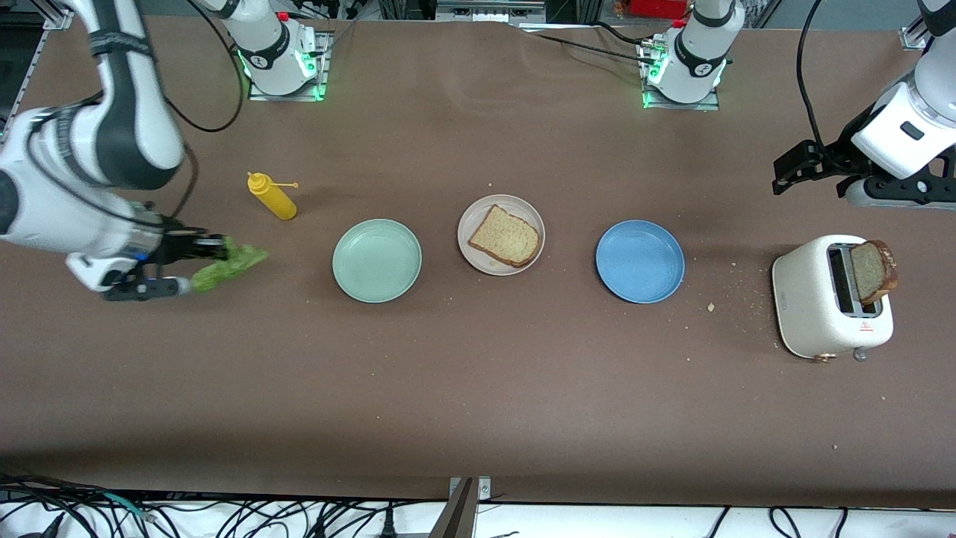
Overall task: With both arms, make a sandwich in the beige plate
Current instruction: 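Carry the lettuce with the right gripper over the toast on the beige plate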
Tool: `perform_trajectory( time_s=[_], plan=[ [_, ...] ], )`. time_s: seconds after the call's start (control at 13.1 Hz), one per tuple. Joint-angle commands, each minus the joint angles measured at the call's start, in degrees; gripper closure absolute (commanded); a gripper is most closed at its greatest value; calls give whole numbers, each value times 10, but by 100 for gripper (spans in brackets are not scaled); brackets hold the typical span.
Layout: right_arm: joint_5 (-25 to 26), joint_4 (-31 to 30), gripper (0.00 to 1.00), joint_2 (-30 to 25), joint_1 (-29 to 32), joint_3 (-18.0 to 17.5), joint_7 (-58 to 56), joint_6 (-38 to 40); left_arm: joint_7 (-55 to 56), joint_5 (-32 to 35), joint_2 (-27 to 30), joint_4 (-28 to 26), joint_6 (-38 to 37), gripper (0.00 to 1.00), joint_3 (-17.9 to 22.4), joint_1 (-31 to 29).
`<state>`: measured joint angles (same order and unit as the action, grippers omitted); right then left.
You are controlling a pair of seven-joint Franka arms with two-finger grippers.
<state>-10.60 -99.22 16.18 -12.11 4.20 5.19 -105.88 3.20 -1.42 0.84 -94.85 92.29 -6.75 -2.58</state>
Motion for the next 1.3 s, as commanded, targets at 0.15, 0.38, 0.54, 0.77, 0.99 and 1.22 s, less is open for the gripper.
perform_trajectory(
  time_s=[0.15,0.38,0.54,0.77,0.99,1.22],
  plan=[
    [-1,4,100,11,-12,-174,293,-34,2,-14,3,1,-4,0,2,-2],
    [4,-1,100,37,-62,-231,344,-91,2,-14,2,2,-3,0,2,-2],
    [34,-8,100,77,-106,-241,389,-169,2,-14,2,2,-3,0,3,-2],
    [76,-5,100,148,-141,-253,507,-269,2,-14,2,2,-3,0,3,-3],
    [84,-5,100,181,-158,-259,569,-297,3,-14,2,1,-3,0,3,-7],
    [108,-5,100,205,-162,-267,590,-326,8,-15,-7,1,-2,0,4,-13]
  ],
)
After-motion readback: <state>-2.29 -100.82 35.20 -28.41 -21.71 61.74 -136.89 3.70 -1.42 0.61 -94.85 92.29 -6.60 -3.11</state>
